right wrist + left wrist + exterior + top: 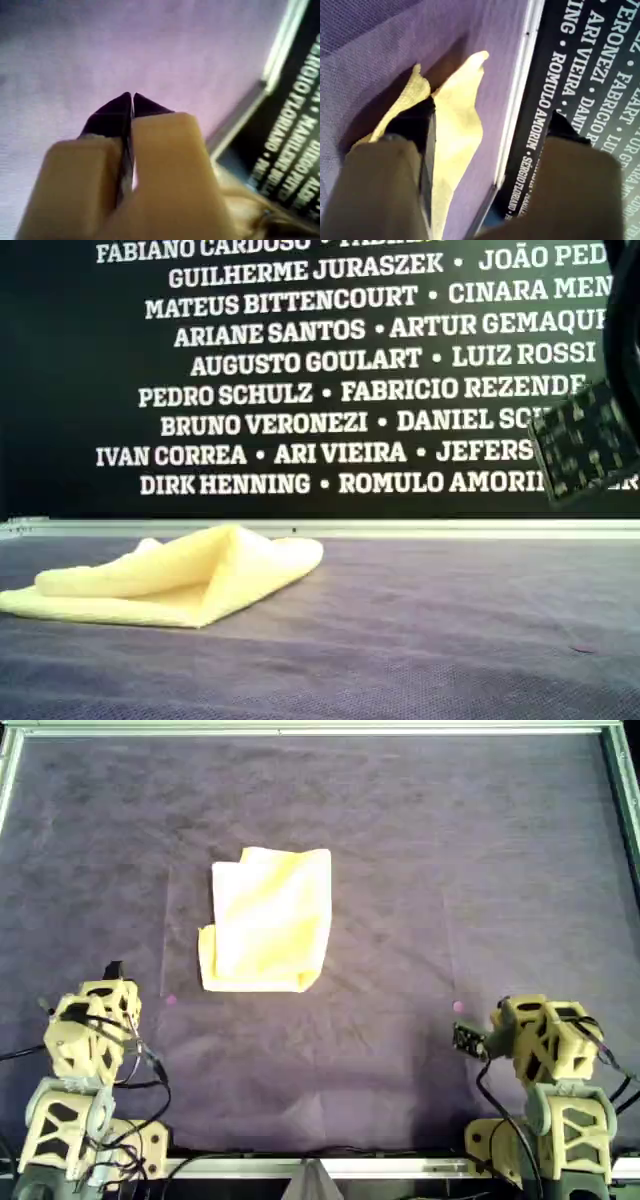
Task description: Fold a cloth
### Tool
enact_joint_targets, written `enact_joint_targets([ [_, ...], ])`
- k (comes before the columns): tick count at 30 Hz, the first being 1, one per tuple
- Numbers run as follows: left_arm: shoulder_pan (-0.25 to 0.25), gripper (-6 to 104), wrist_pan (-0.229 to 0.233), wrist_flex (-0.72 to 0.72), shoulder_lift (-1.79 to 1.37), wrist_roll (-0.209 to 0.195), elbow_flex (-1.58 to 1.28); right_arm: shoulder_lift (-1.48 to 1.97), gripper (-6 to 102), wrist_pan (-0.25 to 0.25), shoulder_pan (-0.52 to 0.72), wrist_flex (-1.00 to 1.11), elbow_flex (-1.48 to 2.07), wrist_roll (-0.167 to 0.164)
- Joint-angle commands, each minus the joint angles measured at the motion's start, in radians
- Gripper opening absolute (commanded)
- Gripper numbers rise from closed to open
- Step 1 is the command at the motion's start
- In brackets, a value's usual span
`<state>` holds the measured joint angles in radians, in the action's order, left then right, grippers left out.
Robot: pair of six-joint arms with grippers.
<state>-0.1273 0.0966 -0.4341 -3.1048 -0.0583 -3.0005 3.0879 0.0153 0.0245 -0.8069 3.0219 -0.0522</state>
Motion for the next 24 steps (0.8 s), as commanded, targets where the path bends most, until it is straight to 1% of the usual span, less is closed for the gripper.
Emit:
enact_joint_targets([
  [1, 0.025, 79, -0.003, 0.003, -0.018, 0.003, 0.032, 0.046, -1, 0.005, 0.008, -0.028, 0.015, -0.005],
  [4, 0.025, 79, -0.002, 0.003, -0.018, 0.003, 0.038, 0.046, -1, 0.006, 0.008, -0.028, 0.015, -0.005],
  [5, 0.025, 79, -0.002, 0.003, -0.018, 0.003, 0.038, 0.044, -1, -0.011, 0.003, -0.029, 0.015, -0.002],
  [8, 0.025, 79, -0.002, 0.018, -0.018, 0.003, 0.020, 0.044, -1, 0.003, -0.005, -0.029, 0.015, -0.002],
  [12, 0.025, 79, -0.002, 0.018, -0.018, 0.003, 0.018, 0.044, -1, -0.006, -0.008, -0.029, 0.015, -0.002],
  [17, 0.025, 79, -0.002, 0.018, -0.018, 0.002, -0.006, 0.044, -1, 0.003, 0.003, -0.029, 0.015, 0.002],
  [24, 0.025, 79, -0.002, 0.018, -0.018, 0.002, -0.008, 0.044, -1, 0.002, -0.002, -0.029, 0.015, 0.002],
])
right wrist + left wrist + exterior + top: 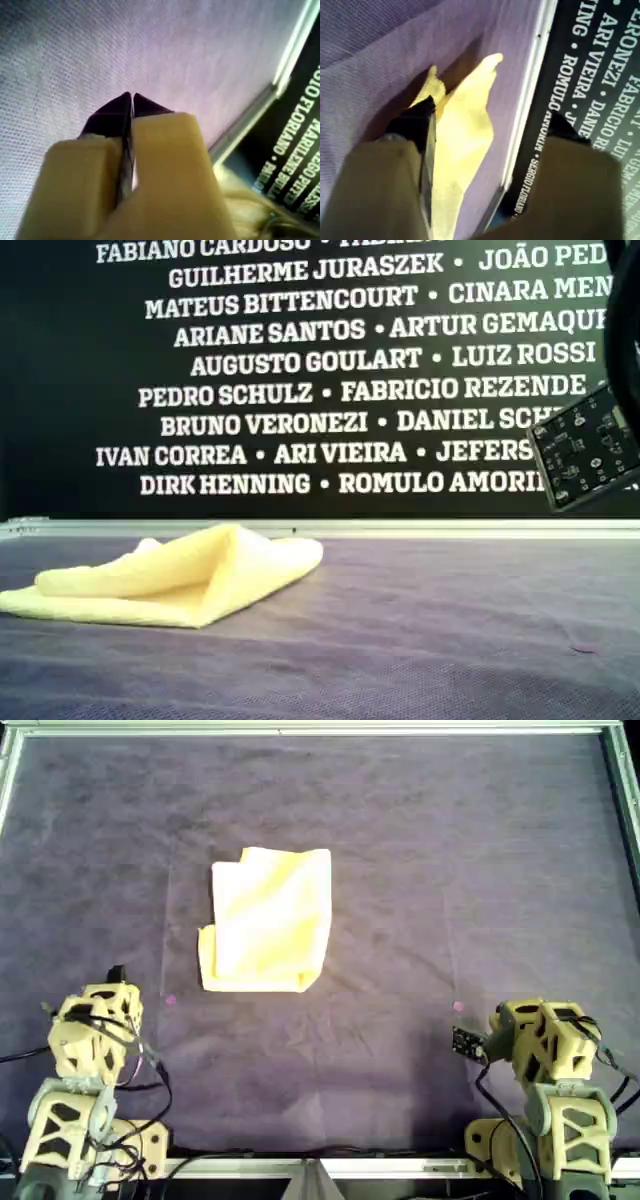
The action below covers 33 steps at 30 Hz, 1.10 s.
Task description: Fold a cloth
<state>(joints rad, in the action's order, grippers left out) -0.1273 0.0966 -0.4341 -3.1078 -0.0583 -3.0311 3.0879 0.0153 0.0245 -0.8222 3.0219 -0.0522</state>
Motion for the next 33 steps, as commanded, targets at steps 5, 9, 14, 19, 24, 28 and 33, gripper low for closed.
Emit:
enact_joint_targets([
  [5, 0.023, 79, -0.002, 0.018, -0.015, 0.003, 0.023, 0.044, -1, 0.003, 0.003, -0.014, 0.015, 0.002],
  [9, 0.023, 79, -0.002, 0.018, -0.015, 0.003, 0.023, 0.044, -1, 0.003, 0.003, -0.014, 0.015, 0.002],
  [14, 0.023, 79, -0.002, 0.017, -0.014, 0.003, 0.023, 0.044, -1, -0.003, -0.008, -0.014, 0.015, 0.002],
  [19, 0.020, 78, 0.014, 0.015, 0.000, 0.003, 0.021, 0.043, -1, 0.003, -0.006, -0.014, 0.015, 0.002],
  [24, 0.021, 79, 0.014, 0.015, 0.002, 0.003, 0.021, 0.043, -1, 0.003, -0.008, -0.014, 0.015, 0.002],
  [28, 0.021, 79, 0.014, 0.015, 0.002, 0.003, 0.021, 0.043, -1, 0.003, -0.008, -0.014, 0.015, 0.002],
  [33, 0.017, 79, 0.002, 0.014, 0.002, -0.005, 0.021, 0.043, -1, 0.003, -0.008, -0.014, 0.015, 0.002],
])
